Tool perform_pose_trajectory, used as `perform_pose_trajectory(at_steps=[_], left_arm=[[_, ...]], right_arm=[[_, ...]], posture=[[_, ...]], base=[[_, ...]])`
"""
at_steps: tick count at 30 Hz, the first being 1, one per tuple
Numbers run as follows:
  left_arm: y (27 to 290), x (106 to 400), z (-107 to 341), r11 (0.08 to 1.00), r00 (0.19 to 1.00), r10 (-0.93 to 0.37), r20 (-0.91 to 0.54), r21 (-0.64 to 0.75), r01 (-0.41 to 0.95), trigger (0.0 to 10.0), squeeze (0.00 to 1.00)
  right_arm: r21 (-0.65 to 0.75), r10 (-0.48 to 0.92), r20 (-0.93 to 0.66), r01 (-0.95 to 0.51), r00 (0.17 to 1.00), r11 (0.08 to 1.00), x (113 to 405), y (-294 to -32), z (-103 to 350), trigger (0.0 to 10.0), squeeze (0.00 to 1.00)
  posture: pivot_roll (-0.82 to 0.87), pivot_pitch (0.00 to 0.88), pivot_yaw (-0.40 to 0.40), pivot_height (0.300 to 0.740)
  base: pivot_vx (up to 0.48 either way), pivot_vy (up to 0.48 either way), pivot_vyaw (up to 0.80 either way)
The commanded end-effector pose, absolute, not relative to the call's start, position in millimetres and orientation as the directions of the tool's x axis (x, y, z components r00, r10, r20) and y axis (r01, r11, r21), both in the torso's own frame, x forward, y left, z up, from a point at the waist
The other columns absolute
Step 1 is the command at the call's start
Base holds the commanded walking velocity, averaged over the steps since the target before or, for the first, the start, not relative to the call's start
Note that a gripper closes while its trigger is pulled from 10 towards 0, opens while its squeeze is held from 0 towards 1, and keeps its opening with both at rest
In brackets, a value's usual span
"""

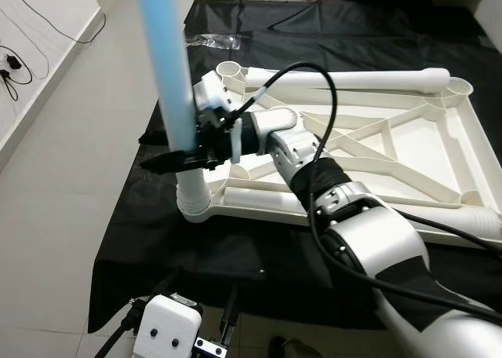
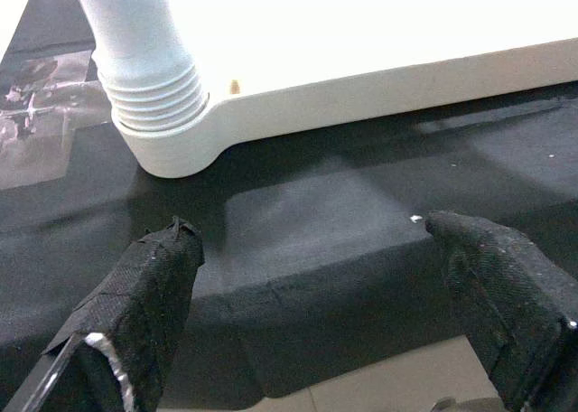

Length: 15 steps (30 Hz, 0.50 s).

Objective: Building children table

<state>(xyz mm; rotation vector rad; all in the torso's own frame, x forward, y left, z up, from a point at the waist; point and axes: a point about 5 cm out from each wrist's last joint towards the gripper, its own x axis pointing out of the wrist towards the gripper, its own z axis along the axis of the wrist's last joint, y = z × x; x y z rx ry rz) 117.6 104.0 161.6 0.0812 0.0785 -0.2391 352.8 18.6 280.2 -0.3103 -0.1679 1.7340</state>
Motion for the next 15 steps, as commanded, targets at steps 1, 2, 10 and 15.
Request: perform_pose_trajectory(at_steps=[1, 2, 10, 15], left_arm=[[85.7, 113.7, 162.4, 0.952, 0.949, -0.304, -0.08, 0.001, 0.305, 10.0, 0.0], [85.7, 114.2, 162.4, 0.952, 0.949, -0.304, -0.079, 0.002, 0.305, 10.0, 0.0], [85.6, 115.7, 162.5, 0.953, 0.95, -0.302, -0.075, 0.006, 0.303, 10.0, 0.0], [85.8, 116.1, 162.1, 0.953, 0.95, -0.302, -0.076, 0.006, 0.303, 10.0, 0.0]], right_arm=[[-0.163, 0.953, -0.291, -0.977, -0.085, -0.137, 356.1, 12.7, 231.4, 10.0, 0.0], [-0.168, 0.955, -0.296, -0.982, -0.033, -0.086, 358.5, 14.4, 231.4, 10.0, 0.0], [-0.149, 0.902, -0.269, -0.94, 0.338, 0.307, 378.1, 14.2, 232.7, 10.0, 0.0], [-0.123, 0.774, -0.195, -0.798, 0.602, 0.59, 393.2, 2.2, 236.7, 10.0, 0.0]], posture=[[0.09, 0.276, -0.052, 0.74], [0.09, 0.276, -0.052, 0.74], [0.09, 0.272, -0.052, 0.74], [0.09, 0.276, -0.054, 0.74]], base=[[0.0, 0.0, 0.0], [0.0, 0.0, 0.0], [0.0, 0.0, 0.0], [0.0, 0.0, 0.0]])
